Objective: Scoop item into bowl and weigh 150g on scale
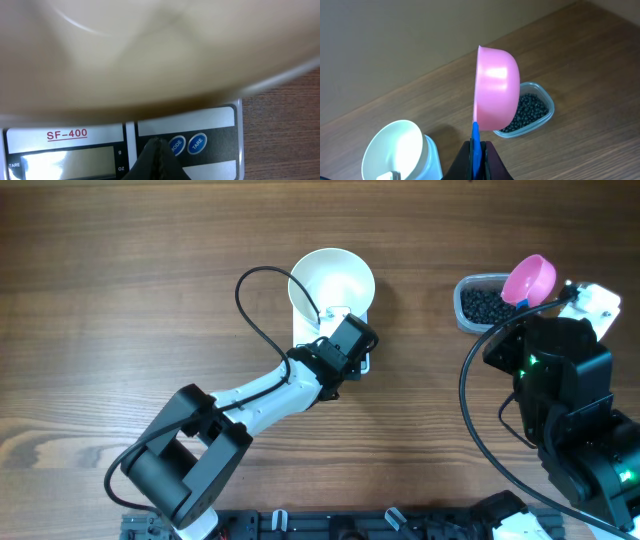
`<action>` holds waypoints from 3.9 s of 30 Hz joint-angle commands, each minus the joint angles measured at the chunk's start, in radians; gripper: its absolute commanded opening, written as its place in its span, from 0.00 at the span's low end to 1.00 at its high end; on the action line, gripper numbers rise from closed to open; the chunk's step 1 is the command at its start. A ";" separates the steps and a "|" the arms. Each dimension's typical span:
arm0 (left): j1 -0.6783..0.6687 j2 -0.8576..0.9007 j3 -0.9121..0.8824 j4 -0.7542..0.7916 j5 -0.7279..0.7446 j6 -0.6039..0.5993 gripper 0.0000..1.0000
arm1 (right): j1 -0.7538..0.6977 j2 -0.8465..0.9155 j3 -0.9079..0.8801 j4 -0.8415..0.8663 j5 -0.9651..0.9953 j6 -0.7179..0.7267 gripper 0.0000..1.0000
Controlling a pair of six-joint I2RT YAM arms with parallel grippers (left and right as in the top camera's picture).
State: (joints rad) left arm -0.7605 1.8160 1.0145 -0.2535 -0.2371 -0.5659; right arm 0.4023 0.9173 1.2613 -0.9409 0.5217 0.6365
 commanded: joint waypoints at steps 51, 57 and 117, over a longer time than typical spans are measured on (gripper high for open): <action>-0.003 0.030 -0.016 0.011 -0.022 0.009 0.04 | -0.003 0.000 0.021 0.032 0.025 -0.034 0.04; -0.003 0.030 -0.030 0.011 -0.022 0.009 0.04 | -0.003 0.000 0.021 0.032 0.025 -0.034 0.04; -0.003 -0.657 -0.033 -0.424 0.027 0.012 1.00 | -0.003 -0.010 0.021 0.021 -0.051 -0.033 0.04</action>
State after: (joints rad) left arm -0.7658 1.1584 0.9825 -0.6586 -0.2428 -0.5587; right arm 0.4023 0.9161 1.2613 -0.9199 0.4778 0.6151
